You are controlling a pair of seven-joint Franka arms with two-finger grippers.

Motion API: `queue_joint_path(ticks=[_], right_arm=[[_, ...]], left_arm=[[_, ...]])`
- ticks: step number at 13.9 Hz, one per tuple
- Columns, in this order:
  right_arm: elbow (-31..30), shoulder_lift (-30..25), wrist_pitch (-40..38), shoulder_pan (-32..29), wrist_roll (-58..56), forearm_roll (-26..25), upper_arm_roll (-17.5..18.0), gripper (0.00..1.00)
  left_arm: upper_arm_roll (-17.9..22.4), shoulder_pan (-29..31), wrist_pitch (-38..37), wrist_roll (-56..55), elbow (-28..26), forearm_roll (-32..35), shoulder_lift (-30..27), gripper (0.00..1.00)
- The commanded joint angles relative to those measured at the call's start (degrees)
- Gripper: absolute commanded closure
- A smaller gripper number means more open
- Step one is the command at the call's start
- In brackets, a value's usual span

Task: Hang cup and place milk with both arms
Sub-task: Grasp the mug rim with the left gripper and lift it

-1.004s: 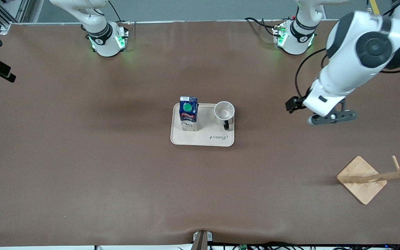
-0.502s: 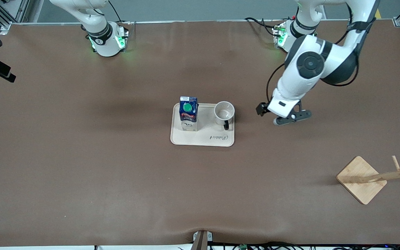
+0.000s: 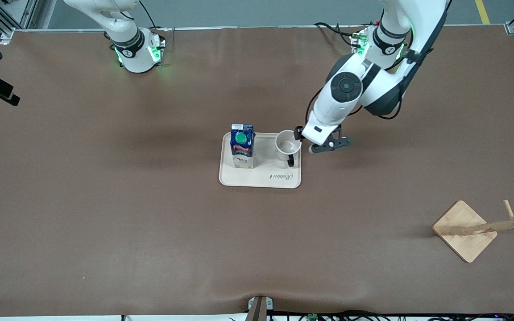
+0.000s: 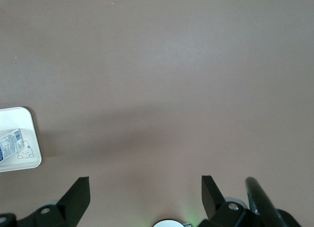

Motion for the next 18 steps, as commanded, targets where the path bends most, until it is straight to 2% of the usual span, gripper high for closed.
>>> queue_joint_path(ticks=[1,6,9,10,12,14,16,18], right_arm=[[0.6,0.2,-0.2,-1.2,-0.2,-0.4,0.7,0.0],[0.6,0.3,-0.3,-1.2,-0.2,-0.3,0.6,0.0],[0.6,0.2,-0.2,-1.2,-0.2,-0.2,0.7,0.0],[0.6,0.3,-0.2,-1.2,-0.2,-0.1,0.6,0.0],[0.7,0.3,0.2,-1.0,-0.2,0.9,0.7,0.0],[0.7,0.3,0.2,-1.0,-0.8,2.5,0.7,0.0],[1.0,1.2,0.0,-0.5,-0.9,2.4,0.7,0.0],[0.8,1.3,-0.3,-0.3,-0.8,2.5,0.8,0.0]], left_arm=[[0.0,-1.5,2.7,-2.1,0.2,-0.4,2.9,0.25],[0.0,-3.3,3.6,-3.0,0.2,0.1,6.2,0.46],[0.1,-3.4,3.7,-3.0,0.4,0.4,7.3,0.67],[0.2,-3.4,3.7,-3.0,0.6,0.6,8.1,0.77],[0.3,-3.2,4.4,-3.0,0.9,1.1,8.8,0.86],[0.4,-2.5,4.4,-3.0,1.9,2.9,9.9,1.0],[2.6,-2.7,4.4,-3.0,3.9,3.2,10.5,1.0],[2.9,-2.2,3.8,-3.0,6.2,3.2,10.1,1.0]])
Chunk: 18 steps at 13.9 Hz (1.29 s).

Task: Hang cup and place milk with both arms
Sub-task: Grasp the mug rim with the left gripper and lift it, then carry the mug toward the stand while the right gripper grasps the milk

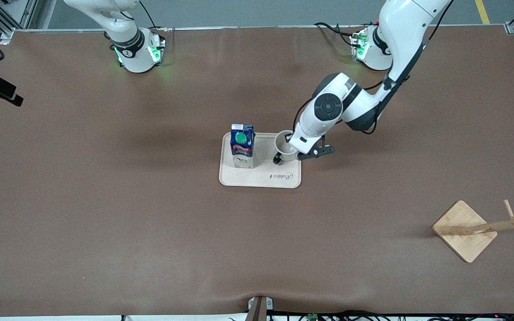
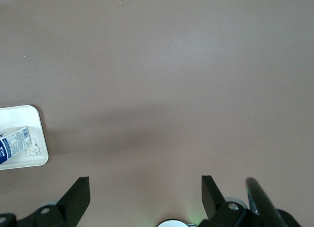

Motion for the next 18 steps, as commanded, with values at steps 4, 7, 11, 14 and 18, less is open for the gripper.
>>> queue_joint_path(ticks=[4,7,11,14,18], right_arm=[[0.6,2.1,-0.7,-0.2,-1.0,1.0,0.4,0.0],[0.7,3.5,-2.2,-0.2,-2.9,1.0,0.4,0.0],[0.2,7.0,-3.6,6.3,-2.2,1.4,0.7,0.0],[0.5,9.8,1.1,11.5,1.9,3.6,0.6,0.0],[0.4,13.7,7.0,20.0,11.4,9.2,0.6,0.0]], left_arm=[[0.3,3.1,-8.5,-1.1,10.7,0.8,-1.8,1.0],[0.1,6.8,-16.6,-3.5,15.4,-0.3,-4.8,1.0],[-0.1,15.2,-20.4,-3.9,16.5,-2.0,-9.7,1.0],[0.0,21.6,-21.6,-4.7,18.8,-2.3,-11.2,1.0],[0.2,27.5,-22.6,-5.2,22.5,-2.3,-10.8,1.0]])
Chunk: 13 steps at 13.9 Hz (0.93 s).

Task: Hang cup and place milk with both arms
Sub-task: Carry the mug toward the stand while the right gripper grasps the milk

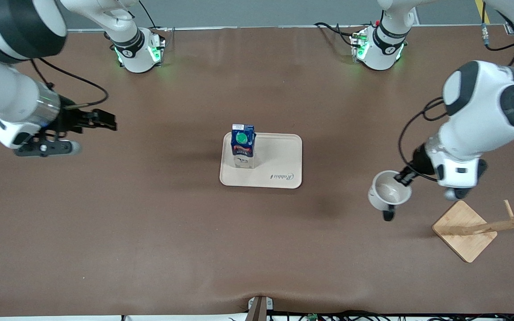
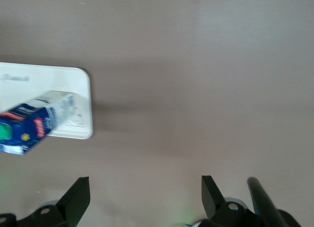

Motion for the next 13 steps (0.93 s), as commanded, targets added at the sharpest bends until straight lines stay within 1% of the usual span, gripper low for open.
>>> queue_joint_path(ticks=[1,3,4,6,9,13], right_arm=[[1.0,2.9,3.4,7.5,8.3,1.4,-0.5,0.0],[1.0,5.3,9.3,13.2,17.4,1.4,-0.5,0.0],[1.1,7.0,11.5,16.1,19.8,1.4,-0.5,0.0],[1.2,10.3,15.0,20.5,20.4,1.2,-0.5,0.0],[1.2,13.5,17.8,24.7,21.5,1.0,-0.5,0.0],[1.3,16.9,22.1,27.8,23.0,0.7,-0.6,0.0]], left_arm=[[-0.5,3.5,-2.6,-1.0,2.9,-0.9,-0.4,1.0],[-0.4,5.9,-6.2,0.3,5.9,-0.6,-0.1,1.0],[-0.4,6.9,-7.4,2.0,6.8,-0.8,-0.2,1.0],[-0.6,10.5,-9.7,5.5,8.6,-1.0,-0.5,1.0],[-0.5,15.4,-12.2,10.7,11.2,-4.0,-0.3,1.0],[-0.3,18.7,-12.1,11.1,11.2,-8.0,0.3,1.0]])
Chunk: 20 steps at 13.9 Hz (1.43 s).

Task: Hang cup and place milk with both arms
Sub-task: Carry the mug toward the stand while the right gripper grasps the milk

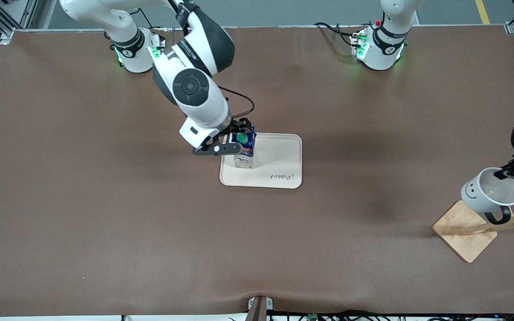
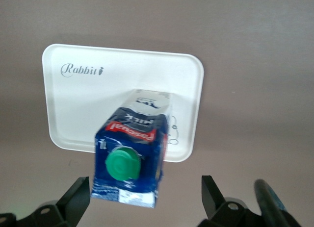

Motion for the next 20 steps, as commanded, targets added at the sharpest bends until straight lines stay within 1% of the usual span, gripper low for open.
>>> queue_joint_path(ticks=[1,10,14,20], right_arm=[[1.2,1.9,1.2,2.0,1.2,-0.2,-0.8,0.0],[0.8,4.4,2.7,3.2,1.3,-0.5,-0.9,0.0],[0.8,5.3,3.8,3.7,1.3,-0.5,-0.9,0.0],[0.6,5.5,3.7,3.8,2.7,-0.5,-0.9,0.0]], left_arm=[[-0.5,2.0,-1.0,0.5,0.8,-2.5,0.8,1.0],[-0.5,3.5,0.0,3.9,3.3,-4.1,3.6,1.0],[-0.5,4.1,2.2,5.6,3.4,-4.4,4.9,1.0],[-0.5,5.0,2.9,6.8,3.6,-4.5,6.0,1.0]])
